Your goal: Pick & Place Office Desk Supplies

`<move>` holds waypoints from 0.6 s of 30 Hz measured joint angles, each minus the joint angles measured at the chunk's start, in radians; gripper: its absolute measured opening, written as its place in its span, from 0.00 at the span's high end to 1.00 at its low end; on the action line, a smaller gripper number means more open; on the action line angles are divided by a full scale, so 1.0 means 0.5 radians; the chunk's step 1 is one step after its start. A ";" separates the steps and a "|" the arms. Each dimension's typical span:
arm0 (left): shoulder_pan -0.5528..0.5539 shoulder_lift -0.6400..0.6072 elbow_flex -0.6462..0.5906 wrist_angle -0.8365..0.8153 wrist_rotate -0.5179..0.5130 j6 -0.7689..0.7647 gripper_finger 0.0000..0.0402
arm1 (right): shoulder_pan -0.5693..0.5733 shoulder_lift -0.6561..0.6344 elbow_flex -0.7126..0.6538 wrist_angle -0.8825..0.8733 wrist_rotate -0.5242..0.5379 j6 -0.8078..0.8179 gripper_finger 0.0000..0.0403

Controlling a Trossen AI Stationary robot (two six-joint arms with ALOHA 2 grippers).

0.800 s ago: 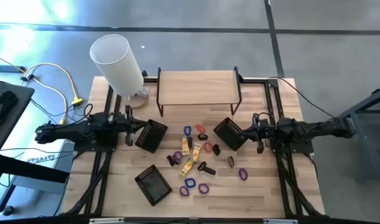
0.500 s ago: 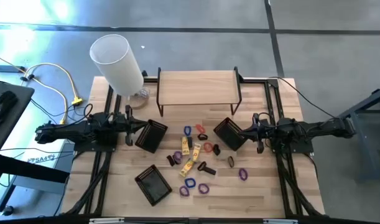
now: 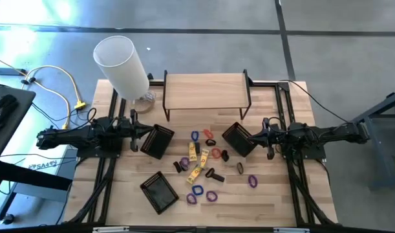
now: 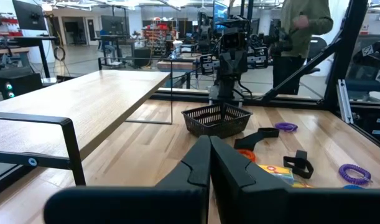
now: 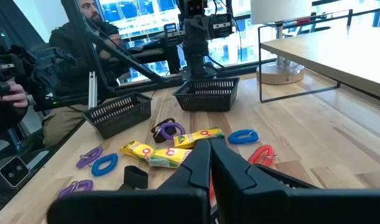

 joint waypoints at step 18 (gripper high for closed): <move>-0.001 0.000 0.000 0.010 0.005 -0.004 1.00 | 0.000 0.000 -0.001 0.222 0.020 -0.189 1.00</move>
